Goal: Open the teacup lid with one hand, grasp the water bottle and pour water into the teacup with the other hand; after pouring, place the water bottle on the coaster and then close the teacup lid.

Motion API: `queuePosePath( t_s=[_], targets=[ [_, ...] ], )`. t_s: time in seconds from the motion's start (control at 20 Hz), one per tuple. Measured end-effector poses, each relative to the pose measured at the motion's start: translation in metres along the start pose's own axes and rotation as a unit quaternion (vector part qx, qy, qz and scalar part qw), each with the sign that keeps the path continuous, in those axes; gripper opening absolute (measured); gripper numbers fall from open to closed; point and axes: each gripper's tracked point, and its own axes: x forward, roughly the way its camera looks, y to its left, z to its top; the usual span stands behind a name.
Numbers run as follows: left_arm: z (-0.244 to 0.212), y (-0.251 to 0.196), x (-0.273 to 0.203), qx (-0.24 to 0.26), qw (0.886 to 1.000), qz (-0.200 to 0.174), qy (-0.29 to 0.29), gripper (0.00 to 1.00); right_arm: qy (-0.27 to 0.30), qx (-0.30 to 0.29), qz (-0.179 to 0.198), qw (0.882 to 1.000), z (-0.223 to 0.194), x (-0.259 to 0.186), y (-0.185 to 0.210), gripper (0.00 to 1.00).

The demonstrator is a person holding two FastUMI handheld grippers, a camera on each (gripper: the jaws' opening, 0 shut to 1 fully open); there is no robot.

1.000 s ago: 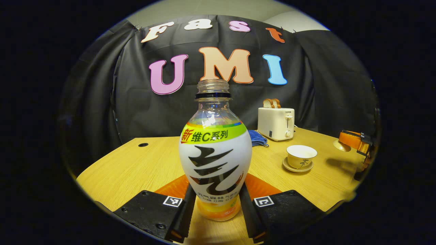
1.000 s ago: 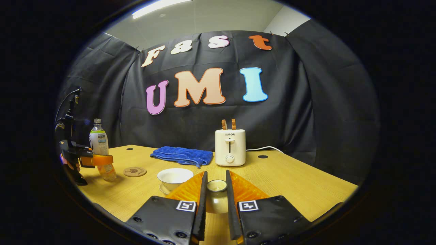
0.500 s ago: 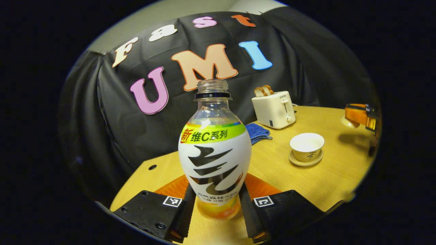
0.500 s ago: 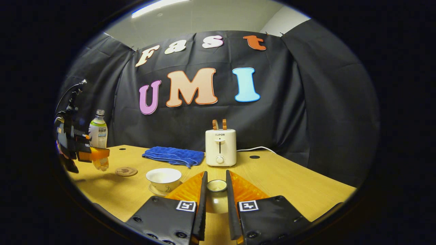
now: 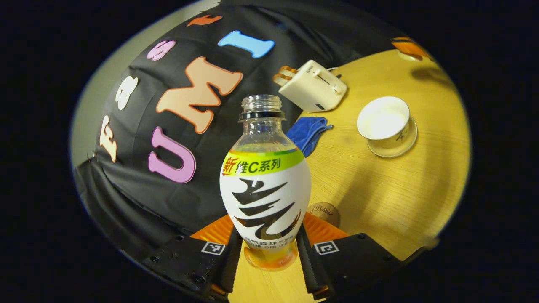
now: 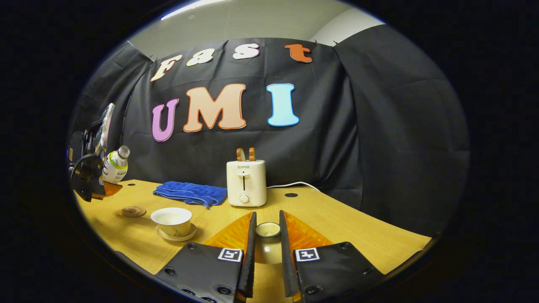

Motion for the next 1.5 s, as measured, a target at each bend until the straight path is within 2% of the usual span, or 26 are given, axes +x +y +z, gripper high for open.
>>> queuePosePath(
  t_s=[0.15,0.25,0.65,1.25,1.5],
  targets=[
    [0.006,-0.016,0.001,0.061,0.998,-0.013,0.009,0.58,0.000,0.000,-0.005,1.000,0.000,0.001,-0.005,0.30],
    [0.005,-0.020,0.005,0.101,0.995,-0.014,0.019,0.60,0.000,-0.001,-0.005,1.000,0.001,0.000,-0.005,0.30],
    [0.017,-0.016,0.015,0.223,0.974,-0.014,0.040,0.58,0.001,0.000,-0.005,1.000,0.000,0.002,-0.006,0.31],
    [0.031,-0.008,0.012,0.339,0.938,-0.020,0.069,0.58,0.002,-0.001,-0.007,1.000,0.001,0.002,-0.008,0.30],
    [0.035,-0.005,0.016,0.386,0.919,-0.024,0.081,0.59,0.002,-0.001,-0.007,1.000,0.001,0.002,-0.008,0.31]
  ],
)
